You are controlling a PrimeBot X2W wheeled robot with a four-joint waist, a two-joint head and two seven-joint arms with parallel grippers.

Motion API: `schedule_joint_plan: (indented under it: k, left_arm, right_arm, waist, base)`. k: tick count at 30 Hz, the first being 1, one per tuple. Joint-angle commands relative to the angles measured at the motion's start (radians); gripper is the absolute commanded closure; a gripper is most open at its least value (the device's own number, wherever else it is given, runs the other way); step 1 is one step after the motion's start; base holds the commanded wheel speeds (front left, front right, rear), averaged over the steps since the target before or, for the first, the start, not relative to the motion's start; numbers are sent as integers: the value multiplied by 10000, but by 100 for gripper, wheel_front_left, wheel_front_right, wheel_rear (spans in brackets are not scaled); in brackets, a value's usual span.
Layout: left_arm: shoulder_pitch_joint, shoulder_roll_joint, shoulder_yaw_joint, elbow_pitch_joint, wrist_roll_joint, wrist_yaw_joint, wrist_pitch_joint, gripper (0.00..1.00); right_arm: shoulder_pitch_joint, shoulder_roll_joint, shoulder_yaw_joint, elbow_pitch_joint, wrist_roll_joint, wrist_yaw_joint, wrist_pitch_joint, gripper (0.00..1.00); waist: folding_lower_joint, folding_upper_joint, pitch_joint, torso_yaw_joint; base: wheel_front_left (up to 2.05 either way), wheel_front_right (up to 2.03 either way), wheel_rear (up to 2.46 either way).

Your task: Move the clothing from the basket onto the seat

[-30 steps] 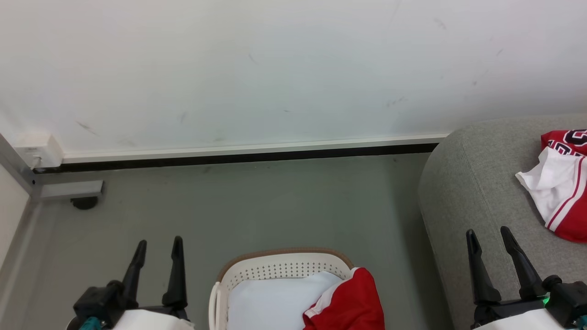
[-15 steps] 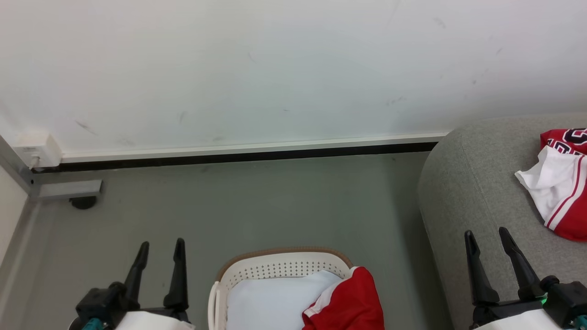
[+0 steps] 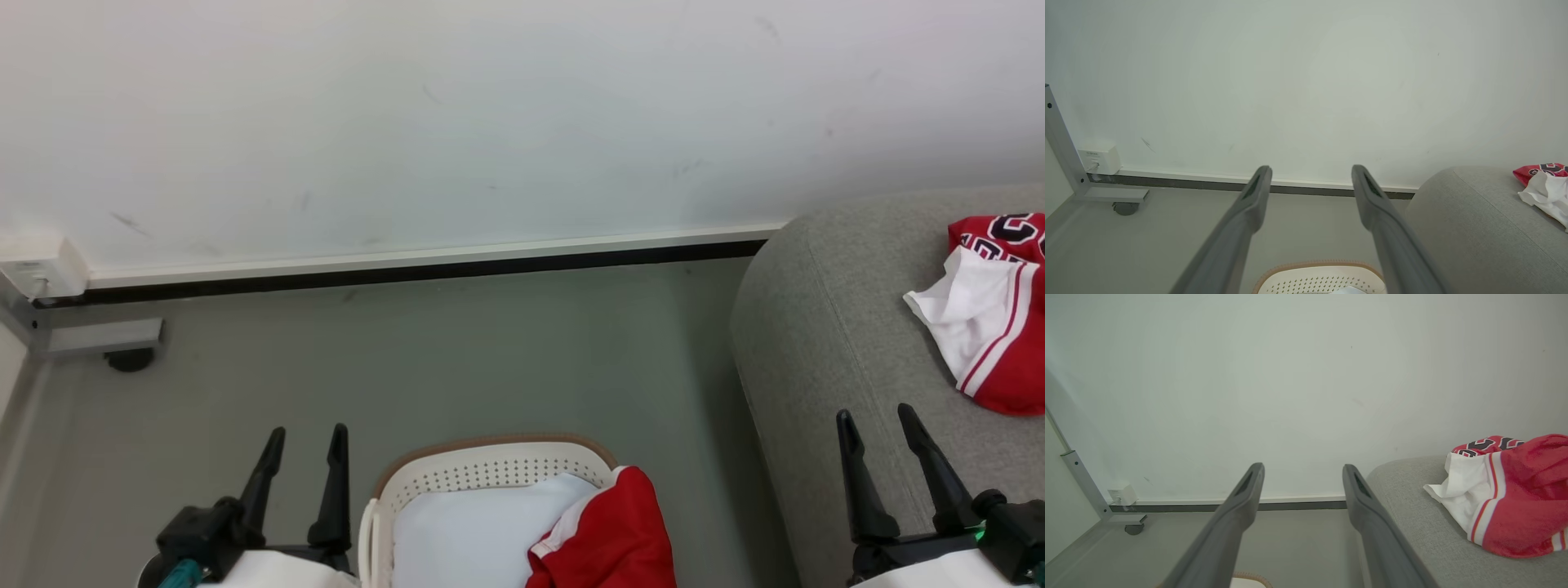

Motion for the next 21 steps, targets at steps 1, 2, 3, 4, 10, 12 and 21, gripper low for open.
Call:
schedule_joint_plan:
  k: [1,2,3,4,10,12,21]
  left_arm:
    - [-131,16,-19,73,73,-58,-5,0]
    - [-170,16,-49,133,85,-69,-5,0]
    - [-229,15,-73,186,101,-86,-5,0]
    - [-283,14,-112,246,110,-118,-5,0]
    - [-623,18,-520,1148,117,-221,14,0]
    - [-904,127,-790,1657,102,-257,211,0]
    - [-2433,783,-2339,3188,-534,-337,1602,0]
  right_arm:
    - [-133,-119,-82,34,55,-22,-28,0]
    - [-161,-143,-127,34,39,-22,-29,0]
    - [-175,-159,-167,44,26,-22,-29,0]
    - [-182,-169,-228,44,21,-22,-16,0]
    - [-342,-219,-427,47,36,-22,-15,0]
    - [-439,-239,-455,72,44,-22,-16,0]
    - [-1038,-17,-857,-104,57,-22,-15,0]
  waist:
    - [-1,0,97,-106]
    - [-1,0,149,-161]
    - [-1,0,201,-219]
    - [-1,0,256,-280]
    - [-1,0,702,-778]
    - [-1,0,899,-967]
    - [-1,0,2279,-1900]
  base:
    - [0,0,0]
    - [0,0,0]
    - [0,0,0]
    - [0,0,0]
    - [0,0,0]
    - [0,0,0]
    - [0,0,0]
